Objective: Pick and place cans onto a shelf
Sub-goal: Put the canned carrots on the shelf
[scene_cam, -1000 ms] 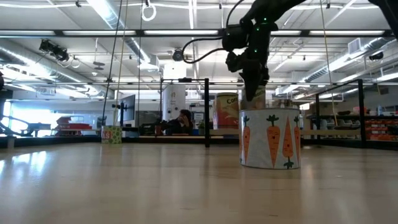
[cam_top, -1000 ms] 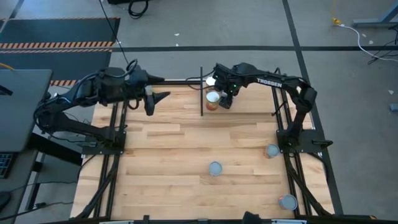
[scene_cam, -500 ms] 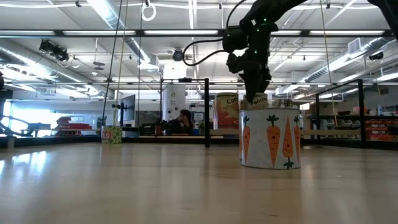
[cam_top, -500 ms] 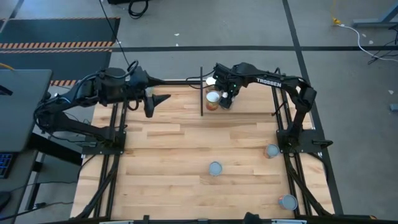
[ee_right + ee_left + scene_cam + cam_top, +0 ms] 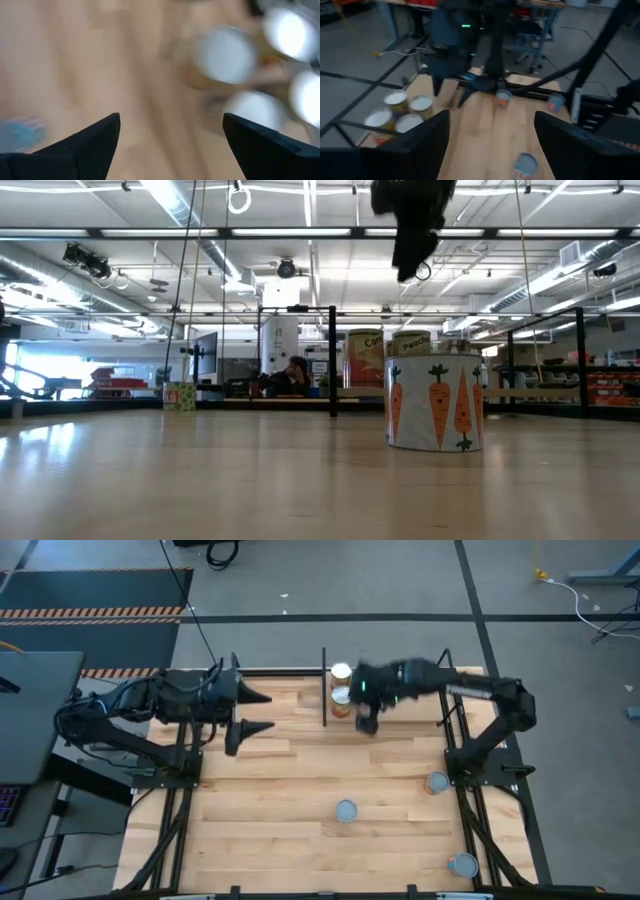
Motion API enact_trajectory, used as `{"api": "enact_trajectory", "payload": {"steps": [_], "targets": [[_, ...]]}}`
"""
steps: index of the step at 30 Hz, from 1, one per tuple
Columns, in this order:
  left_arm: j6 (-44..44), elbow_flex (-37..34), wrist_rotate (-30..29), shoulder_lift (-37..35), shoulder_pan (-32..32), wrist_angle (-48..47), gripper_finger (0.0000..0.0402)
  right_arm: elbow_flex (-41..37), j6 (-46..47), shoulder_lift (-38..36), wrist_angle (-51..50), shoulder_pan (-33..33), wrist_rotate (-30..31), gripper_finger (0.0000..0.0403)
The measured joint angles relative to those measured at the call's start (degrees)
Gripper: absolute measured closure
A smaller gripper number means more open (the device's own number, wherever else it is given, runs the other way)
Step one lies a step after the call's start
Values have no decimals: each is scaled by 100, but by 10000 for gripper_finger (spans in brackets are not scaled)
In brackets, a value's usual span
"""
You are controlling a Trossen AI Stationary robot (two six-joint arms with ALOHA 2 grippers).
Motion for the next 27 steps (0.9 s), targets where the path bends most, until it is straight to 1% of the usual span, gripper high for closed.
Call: {"api": "enact_trajectory", "payload": {"steps": [3,6,8,10,13,19,22,27], "targets": [[-9,-3,-142,19,-293,-1,108,2,89,42,40,1072,60,46],[17,-4,-262,-4,-436,-7,108,2,168,291,51,2031,-14,45],[21,-6,-277,-74,-460,-30,108,0,232,481,219,2514,-85,38],[58,-4,-281,-148,-460,-98,108,4,313,705,427,2852,-84,26],[38,-4,-278,-207,-460,-307,108,2,270,1150,599,3030,-104,7],[20,-7,-278,-236,-460,-643,108,0,-301,1993,601,3022,-654,5],[31,-7,-279,-219,-459,-676,108,-2,-445,2261,630,2990,-869,4],[212,-7,-297,-207,-452,-663,108,-2,-839,2527,872,2983,-884,4]]}}
